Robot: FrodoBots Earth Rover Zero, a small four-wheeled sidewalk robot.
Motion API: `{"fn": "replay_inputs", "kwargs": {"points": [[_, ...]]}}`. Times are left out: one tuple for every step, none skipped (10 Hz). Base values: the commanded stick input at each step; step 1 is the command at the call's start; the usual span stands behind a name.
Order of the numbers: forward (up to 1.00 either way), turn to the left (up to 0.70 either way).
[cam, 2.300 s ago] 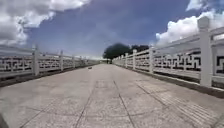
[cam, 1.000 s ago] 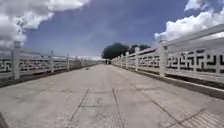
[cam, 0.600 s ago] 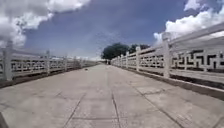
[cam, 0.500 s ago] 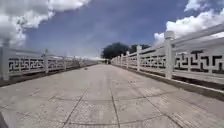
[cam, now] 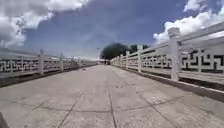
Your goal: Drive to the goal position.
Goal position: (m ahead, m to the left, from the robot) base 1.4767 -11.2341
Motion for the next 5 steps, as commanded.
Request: {"fn": "replay_inputs", "kwargs": {"points": [[0.70,0.00],[0.70,0.00],[0.70,0.00],[0.70,0.00],[0.70,0.00]]}}
